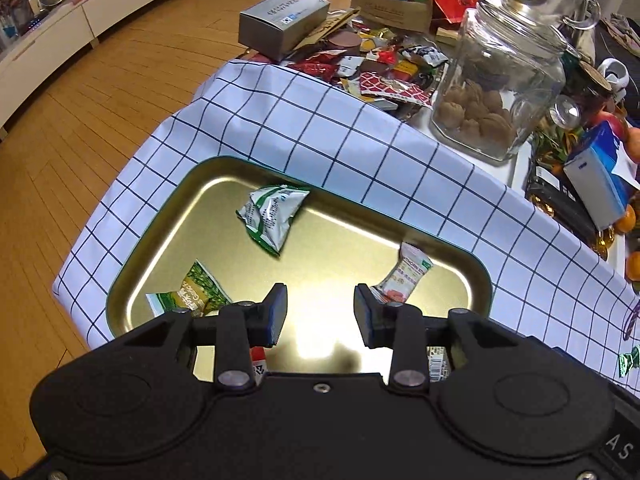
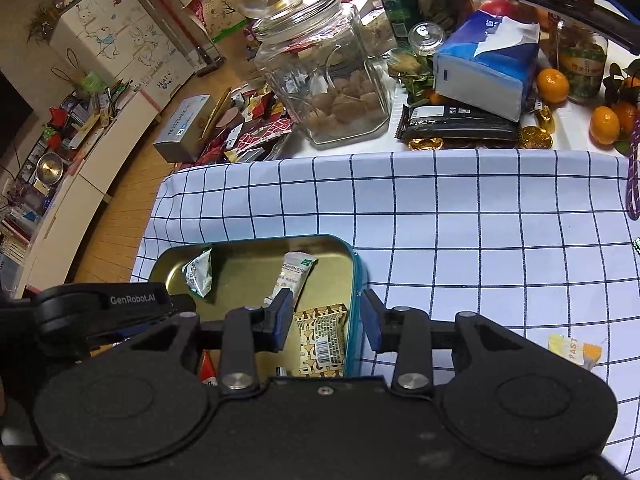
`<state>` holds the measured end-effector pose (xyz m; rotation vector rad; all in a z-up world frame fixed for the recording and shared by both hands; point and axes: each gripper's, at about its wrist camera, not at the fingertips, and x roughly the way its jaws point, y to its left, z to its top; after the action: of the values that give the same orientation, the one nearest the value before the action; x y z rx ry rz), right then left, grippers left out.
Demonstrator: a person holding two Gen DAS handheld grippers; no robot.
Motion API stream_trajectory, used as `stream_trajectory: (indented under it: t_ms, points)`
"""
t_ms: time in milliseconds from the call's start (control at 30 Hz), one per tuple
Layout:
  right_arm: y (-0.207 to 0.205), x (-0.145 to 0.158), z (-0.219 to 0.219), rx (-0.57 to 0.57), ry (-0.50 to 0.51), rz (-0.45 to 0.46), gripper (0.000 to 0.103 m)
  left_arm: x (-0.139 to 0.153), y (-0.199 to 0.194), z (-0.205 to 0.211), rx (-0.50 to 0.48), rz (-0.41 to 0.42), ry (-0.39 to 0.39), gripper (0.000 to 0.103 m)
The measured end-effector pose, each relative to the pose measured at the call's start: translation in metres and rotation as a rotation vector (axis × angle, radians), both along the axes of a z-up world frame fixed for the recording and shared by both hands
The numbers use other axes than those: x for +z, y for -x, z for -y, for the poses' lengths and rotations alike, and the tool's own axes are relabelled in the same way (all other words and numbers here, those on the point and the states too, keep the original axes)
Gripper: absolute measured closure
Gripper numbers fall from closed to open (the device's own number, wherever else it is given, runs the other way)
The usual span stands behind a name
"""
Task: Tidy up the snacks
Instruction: 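Release the red packet into the gold tray with the left tool while the right tool releases the gold packet, then move the open right tool to the green-wrapped candy on the cloth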
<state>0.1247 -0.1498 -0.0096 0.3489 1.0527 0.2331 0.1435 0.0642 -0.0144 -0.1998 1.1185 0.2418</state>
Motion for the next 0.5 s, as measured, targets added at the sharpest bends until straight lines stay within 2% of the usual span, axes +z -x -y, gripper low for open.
stream_trajectory:
  t_ms: [267, 500]
  points:
    - [0.000, -0.003, 0.013, -0.039, 0.037, -0.026, 0.062, 0.001, -0.003, 0.025, -0.047, -0.021, 0.042, 0.058]
    - [0.004, -0.008, 0.064, -0.144, 0.111, -0.069, 0.063, 0.000, 0.001, 0.064, -0.155, -0.038, 0.051, 0.058]
